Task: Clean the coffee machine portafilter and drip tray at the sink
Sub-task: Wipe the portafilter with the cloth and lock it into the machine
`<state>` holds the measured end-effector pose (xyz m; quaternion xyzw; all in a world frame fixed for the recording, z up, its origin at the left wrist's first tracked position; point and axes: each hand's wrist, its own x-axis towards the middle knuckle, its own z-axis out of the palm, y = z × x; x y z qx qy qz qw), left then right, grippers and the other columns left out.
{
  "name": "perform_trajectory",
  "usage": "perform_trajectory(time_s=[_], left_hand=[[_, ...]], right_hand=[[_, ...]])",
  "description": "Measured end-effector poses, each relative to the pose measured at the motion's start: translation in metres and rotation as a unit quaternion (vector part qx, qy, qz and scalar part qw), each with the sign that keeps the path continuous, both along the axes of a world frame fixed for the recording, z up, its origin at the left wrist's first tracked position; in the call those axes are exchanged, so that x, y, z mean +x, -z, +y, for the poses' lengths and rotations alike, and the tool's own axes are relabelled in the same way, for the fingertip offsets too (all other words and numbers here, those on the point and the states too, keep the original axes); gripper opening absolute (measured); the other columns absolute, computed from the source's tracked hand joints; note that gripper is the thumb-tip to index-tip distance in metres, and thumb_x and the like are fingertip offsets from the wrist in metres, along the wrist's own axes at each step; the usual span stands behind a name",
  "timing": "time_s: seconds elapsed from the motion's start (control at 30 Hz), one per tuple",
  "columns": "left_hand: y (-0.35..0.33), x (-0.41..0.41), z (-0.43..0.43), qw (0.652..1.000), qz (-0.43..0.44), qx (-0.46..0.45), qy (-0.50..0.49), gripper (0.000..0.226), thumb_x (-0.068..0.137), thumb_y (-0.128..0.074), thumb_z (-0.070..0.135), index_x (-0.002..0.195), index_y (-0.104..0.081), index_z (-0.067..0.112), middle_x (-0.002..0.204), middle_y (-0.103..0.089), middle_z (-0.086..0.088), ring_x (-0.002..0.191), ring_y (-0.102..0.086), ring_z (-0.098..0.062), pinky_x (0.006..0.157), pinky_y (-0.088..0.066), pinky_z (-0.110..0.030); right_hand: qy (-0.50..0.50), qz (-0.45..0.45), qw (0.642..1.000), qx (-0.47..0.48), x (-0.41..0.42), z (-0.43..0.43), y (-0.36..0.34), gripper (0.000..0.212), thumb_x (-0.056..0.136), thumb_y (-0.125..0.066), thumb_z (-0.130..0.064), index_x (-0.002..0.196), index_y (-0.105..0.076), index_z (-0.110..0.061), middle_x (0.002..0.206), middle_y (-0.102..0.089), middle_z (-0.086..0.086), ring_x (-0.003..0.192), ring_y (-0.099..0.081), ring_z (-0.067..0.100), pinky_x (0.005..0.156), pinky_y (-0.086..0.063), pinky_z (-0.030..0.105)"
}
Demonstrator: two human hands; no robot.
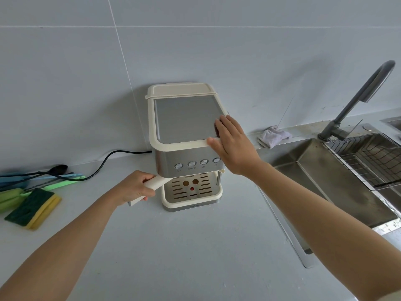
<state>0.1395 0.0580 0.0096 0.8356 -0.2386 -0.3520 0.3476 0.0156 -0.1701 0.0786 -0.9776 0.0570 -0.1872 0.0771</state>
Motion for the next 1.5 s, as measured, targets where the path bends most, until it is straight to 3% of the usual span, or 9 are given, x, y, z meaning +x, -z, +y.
perform_trajectory(time_s=[0.27,0.37,0.47,0.57,0.73,0.9,1.1,1.43,1.5], left_hand=[[0.009,-0.015,0.0,0.999,-0.012,-0.011,-0.031,0.027,0.075,-0.06,-0.005,0.097,-0.064,0.01,0.073,-0.054,-0.005,0.053,-0.049,-0.017,0.049,-0.043,-0.019],[0.008,-0.026,-0.004,0.998,-0.008,-0.019,-0.052,0.018,0.068,-0.064,0.004,0.085,-0.064,0.01,0.067,-0.052,-0.003,0.051,-0.049,-0.016,0.048,-0.042,-0.019],[0.006,-0.034,-0.006,0.997,-0.001,-0.029,-0.068,0.031,0.053,-0.057,0.018,0.083,-0.063,0.012,0.065,-0.053,-0.002,0.05,-0.05,-0.016,0.047,-0.042,-0.021],[0.008,-0.035,-0.007,0.997,-0.015,-0.031,-0.073,0.023,0.06,-0.061,0.013,0.083,-0.063,0.015,0.065,-0.054,-0.002,0.05,-0.05,-0.016,0.048,-0.043,-0.021],[0.006,-0.037,-0.008,0.997,-0.025,-0.025,-0.074,0.025,0.054,-0.056,0.018,0.078,-0.062,0.018,0.065,-0.055,-0.001,0.049,-0.05,-0.015,0.047,-0.043,-0.02],[0.008,-0.035,-0.008,0.997,-0.044,-0.009,-0.064,0.018,0.074,-0.06,-0.001,0.084,-0.063,0.014,0.068,-0.055,-0.002,0.051,-0.05,-0.017,0.046,-0.042,-0.019],[0.008,-0.036,-0.009,0.996,-0.072,0.002,-0.053,0.019,0.075,-0.06,-0.002,0.092,-0.065,0.006,0.07,-0.054,-0.004,0.049,-0.049,-0.017,0.046,-0.042,-0.019],[0.008,-0.037,-0.009,0.996,-0.071,0.0,-0.056,0.014,0.074,-0.063,0.003,0.086,-0.064,0.009,0.067,-0.053,0.0,0.048,-0.049,-0.017,0.045,-0.041,-0.02],[0.005,-0.035,-0.008,0.996,-0.065,-0.007,-0.052,0.01,0.071,-0.067,0.009,0.075,-0.063,0.016,0.064,-0.053,0.001,0.048,-0.049,-0.017,0.046,-0.042,-0.021]], right_hand=[[-0.001,-0.006,1.0,-0.005,0.002,-0.001,0.002,0.08,0.091,-0.009,-0.056,0.117,-0.047,0.009,0.119,-0.052,0.022,0.121,-0.041,0.037,0.116,-0.016,0.037],[0.001,-0.014,1.0,-0.005,0.002,-0.002,0.002,0.074,0.093,-0.014,-0.053,0.113,-0.049,0.009,0.114,-0.053,0.021,0.116,-0.044,0.037,0.114,-0.019,0.038],[-0.001,-0.023,1.0,-0.01,0.004,-0.002,0.003,0.072,0.094,-0.012,-0.051,0.109,-0.05,0.008,0.108,-0.053,0.019,0.109,-0.046,0.035,0.112,-0.021,0.039],[-0.001,-0.04,0.999,-0.009,0.004,-0.003,0.004,0.068,0.094,-0.012,-0.049,0.104,-0.05,0.006,0.1,-0.052,0.017,0.1,-0.047,0.034,0.11,-0.024,0.039],[-0.002,-0.037,0.999,-0.014,0.004,-0.003,0.005,0.075,0.093,-0.007,-0.051,0.107,-0.05,0.008,0.105,-0.053,0.02,0.106,-0.047,0.035,0.111,-0.023,0.039],[0.004,-0.027,1.0,-0.012,0.006,-0.003,0.006,0.078,0.092,-0.004,-0.053,0.111,-0.049,0.008,0.11,-0.053,0.021,0.112,-0.046,0.037,0.112,-0.023,0.042],[0.004,-0.03,0.999,-0.015,0.005,-0.003,0.005,0.078,0.092,-0.005,-0.052,0.11,-0.05,0.009,0.108,-0.054,0.021,0.109,-0.046,0.036,0.111,-0.024,0.042],[0.01,-0.013,1.0,-0.003,0.005,-0.002,0.004,0.08,0.09,-0.003,-0.056,0.11,-0.049,0.006,0.11,-0.052,0.019,0.112,-0.044,0.037,0.112,-0.025,0.042],[0.008,-0.007,1.0,-0.008,0.005,-0.002,0.004,0.081,0.09,-0.005,-0.057,0.113,-0.048,0.008,0.114,-0.051,0.02,0.116,-0.043,0.037,0.113,-0.022,0.041]])
